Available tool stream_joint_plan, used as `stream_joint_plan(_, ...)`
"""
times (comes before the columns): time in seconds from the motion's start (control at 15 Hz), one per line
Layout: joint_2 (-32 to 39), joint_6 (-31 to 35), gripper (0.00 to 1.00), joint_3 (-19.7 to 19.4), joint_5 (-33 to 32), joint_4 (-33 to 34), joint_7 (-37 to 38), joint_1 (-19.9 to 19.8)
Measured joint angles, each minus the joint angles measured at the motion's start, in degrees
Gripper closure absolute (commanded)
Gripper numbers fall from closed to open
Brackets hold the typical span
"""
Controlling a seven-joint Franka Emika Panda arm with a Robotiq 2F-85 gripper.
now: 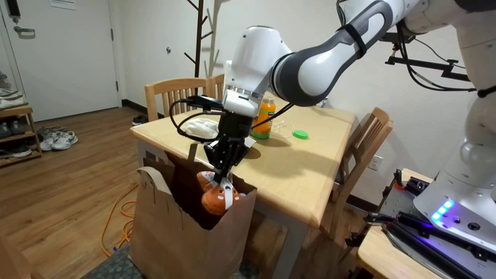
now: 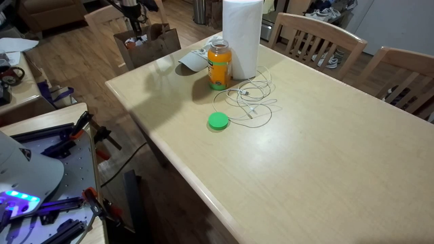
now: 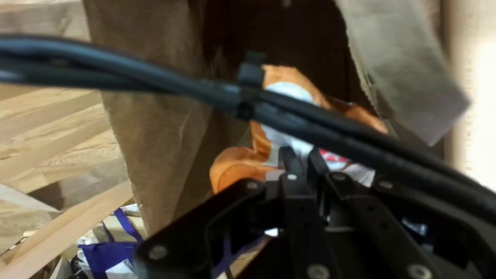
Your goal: Pick up the bear plush toy and put it in the paper bag
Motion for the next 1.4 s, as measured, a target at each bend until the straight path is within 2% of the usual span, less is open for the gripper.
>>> stream_joint_plan(0.27, 0.0, -2.5, 0.34, -0.7, 2.0, 0.6, -0.9, -1.1)
stream_joint_plan(0.6, 0.0, -2.5, 0.02, -1.9, 3.9, 2.8, 0.1, -0.7)
stream_joint_plan(0.87, -0.2, -0.7, 0.0, -1.8, 6.9, 7.4, 4.0, 1.0)
stream_joint_plan(1.0, -0.8, 2.4, 0.0, -2.6, 6.9, 10.0, 8.3, 2.9)
stream_joint_plan(1.2, -2.8, 6.4, 0.0, -6.7, 5.8, 12.5, 16.0, 6.3)
stream_joint_plan(1.4, -6.1, 9.1, 0.0, -11.2, 4.0, 11.8, 23.1, 6.7)
